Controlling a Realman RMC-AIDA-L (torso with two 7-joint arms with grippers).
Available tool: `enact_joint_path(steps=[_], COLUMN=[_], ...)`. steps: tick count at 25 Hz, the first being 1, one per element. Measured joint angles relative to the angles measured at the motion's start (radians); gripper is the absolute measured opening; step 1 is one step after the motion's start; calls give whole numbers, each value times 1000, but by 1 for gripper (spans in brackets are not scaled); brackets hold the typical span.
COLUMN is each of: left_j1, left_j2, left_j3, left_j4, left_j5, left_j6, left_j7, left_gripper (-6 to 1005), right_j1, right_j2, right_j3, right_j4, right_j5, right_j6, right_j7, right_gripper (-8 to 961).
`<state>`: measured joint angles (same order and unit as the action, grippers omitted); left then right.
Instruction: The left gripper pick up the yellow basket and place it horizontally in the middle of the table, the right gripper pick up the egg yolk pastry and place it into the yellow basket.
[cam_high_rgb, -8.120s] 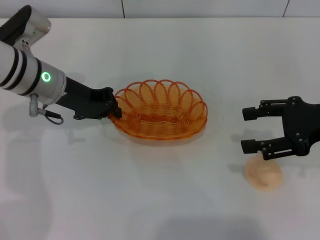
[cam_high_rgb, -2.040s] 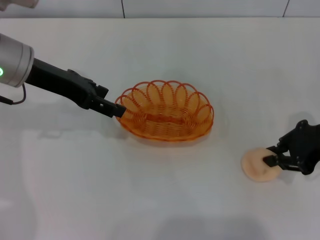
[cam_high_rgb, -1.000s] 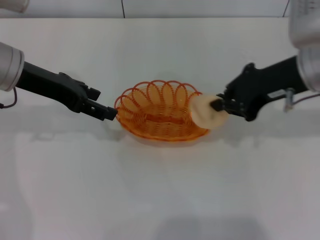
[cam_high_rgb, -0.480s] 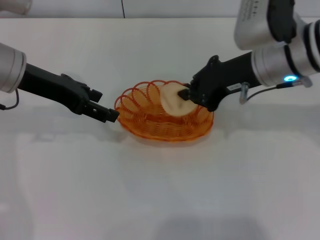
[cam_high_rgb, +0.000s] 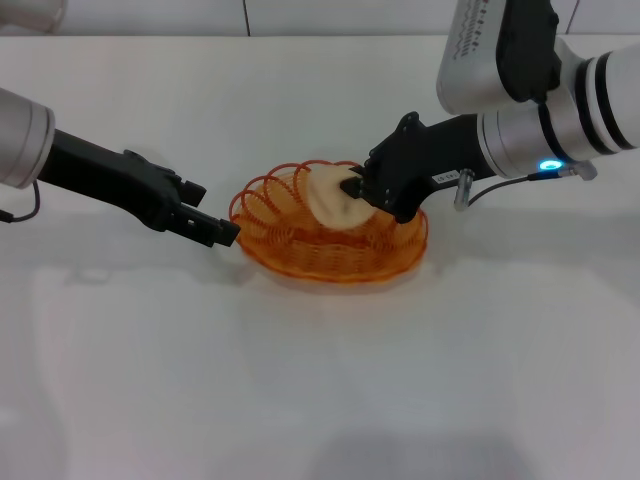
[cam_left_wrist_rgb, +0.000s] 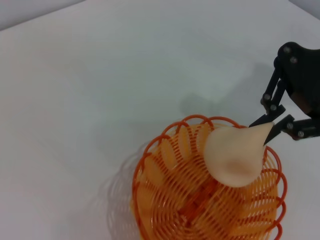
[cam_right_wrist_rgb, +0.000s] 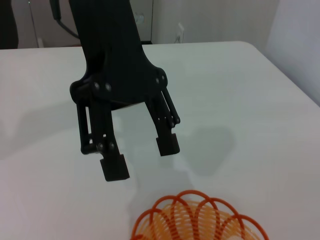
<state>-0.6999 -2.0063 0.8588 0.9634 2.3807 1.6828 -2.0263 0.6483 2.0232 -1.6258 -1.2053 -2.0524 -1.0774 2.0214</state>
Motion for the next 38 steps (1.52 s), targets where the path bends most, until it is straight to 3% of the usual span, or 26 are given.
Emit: enact_joint_path(steps=[4,13,20,26,29,38], left_j1=[1,7,17,32,38,45], left_j2=[-1,-1,3,5,7,16], left_j3=[-2,-4,-5,-6,-6,-7], left_j4=[0,0,2,2,2,5], left_j5=[0,-15,-26,-54,-88,-155], left_j6=[-3,-5,-5,-5,-4,-1], left_j7=[1,13,38,67,87,137], left_gripper=[876,876,875,875,875,875], right_j1=[4,-7,-155,-255,-322,-373], right_j2=[0,-2,-8,-10,-11,-15], right_j3=[-6,-10,70,175,247,303], right_j4=[10,-13,-154,-194,-198,-202], right_j5=[1,23,57,128,203,231], right_j6=[0,0,-47,-166,-254,-354], right_j7=[-1,-4,-29,-94,-164,-215], right_gripper=[50,297,445,652,652,653])
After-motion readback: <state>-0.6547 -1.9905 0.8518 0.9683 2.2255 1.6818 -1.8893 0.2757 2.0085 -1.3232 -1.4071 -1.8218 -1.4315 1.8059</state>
